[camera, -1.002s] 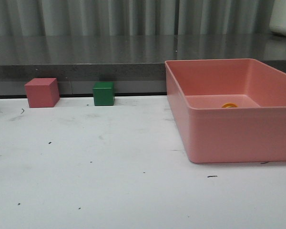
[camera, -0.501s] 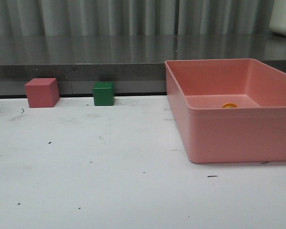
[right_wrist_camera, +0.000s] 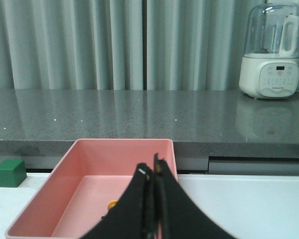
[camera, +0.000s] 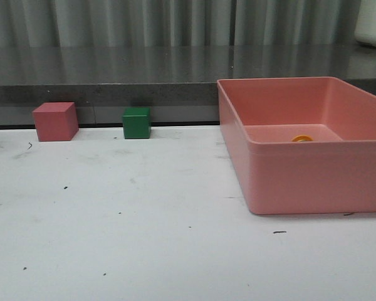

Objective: Place and stand button with both arms

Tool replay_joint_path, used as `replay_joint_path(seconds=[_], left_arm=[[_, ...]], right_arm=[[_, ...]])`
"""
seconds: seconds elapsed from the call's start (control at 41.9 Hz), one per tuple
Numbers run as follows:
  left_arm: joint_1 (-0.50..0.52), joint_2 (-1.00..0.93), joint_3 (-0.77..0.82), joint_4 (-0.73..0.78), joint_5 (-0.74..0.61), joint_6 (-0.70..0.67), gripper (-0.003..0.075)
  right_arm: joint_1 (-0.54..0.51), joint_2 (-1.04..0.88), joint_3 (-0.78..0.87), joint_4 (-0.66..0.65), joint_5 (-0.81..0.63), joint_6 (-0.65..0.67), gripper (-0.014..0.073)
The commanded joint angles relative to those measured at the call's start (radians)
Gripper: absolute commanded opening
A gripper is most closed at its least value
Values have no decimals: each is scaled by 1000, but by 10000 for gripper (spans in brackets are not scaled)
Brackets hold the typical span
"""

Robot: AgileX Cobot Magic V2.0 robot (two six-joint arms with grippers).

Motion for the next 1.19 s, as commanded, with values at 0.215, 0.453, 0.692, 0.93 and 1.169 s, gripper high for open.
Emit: replay_joint_path(seconds=[0.215,0.453,0.692,0.93,1.169], left_arm=[[1,220,-380,-10,265,-4,-20],[1,445,-508,-10,429,-4,-20],[1,592,-508,-10,451,-4,-20],[1,703,-508,-16,434,-4,-20],[1,802,-508,-16,451,-4,-18]], right_arm=[[-6,205,-330,-15,163,-9,-118],[-6,384,-438,-20,329,-9,-118],[-6,535,-433,-22,405,-9,-118],[-6,651,-433,-22,414,-9,-118],[-6,732,-433,-22,433,-9,-111]])
